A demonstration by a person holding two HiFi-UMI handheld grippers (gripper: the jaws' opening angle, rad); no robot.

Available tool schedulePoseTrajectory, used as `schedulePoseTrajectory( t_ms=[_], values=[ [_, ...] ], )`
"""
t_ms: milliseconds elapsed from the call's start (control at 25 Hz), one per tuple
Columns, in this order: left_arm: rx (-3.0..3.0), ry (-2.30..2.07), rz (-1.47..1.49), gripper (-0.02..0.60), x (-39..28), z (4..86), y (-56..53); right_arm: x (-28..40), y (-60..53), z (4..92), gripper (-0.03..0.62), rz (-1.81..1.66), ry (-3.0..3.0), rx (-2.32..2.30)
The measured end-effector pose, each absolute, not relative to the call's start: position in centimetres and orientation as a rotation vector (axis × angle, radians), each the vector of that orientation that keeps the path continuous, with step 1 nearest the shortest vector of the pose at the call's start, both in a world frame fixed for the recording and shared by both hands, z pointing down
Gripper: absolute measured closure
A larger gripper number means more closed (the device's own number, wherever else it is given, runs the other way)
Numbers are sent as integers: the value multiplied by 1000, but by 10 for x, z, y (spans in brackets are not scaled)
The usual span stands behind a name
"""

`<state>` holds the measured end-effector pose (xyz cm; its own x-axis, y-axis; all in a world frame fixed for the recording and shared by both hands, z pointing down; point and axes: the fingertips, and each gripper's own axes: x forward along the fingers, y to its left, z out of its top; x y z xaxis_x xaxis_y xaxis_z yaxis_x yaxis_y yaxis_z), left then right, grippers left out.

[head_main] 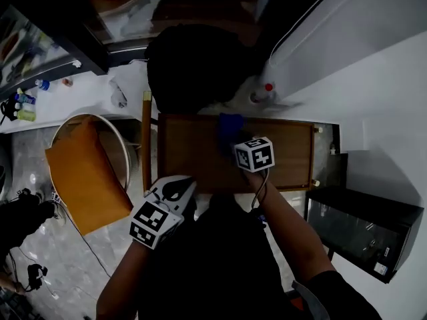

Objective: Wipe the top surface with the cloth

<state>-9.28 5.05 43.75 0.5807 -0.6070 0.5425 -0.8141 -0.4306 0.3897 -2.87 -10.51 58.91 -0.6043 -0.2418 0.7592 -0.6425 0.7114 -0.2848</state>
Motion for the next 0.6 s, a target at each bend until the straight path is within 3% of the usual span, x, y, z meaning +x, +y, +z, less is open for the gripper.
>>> schedulePoseTrajectory(
  t_ms=[320, 600],
  values=[
    [2103, -1198, 405, 577, -158, 450, 84, -173, -25, 602, 513, 806, -2248, 407],
    [2072, -1205, 407, 577, -178, 457, 103, -219, 3, 638, 513, 811, -2211, 387]
  ],
)
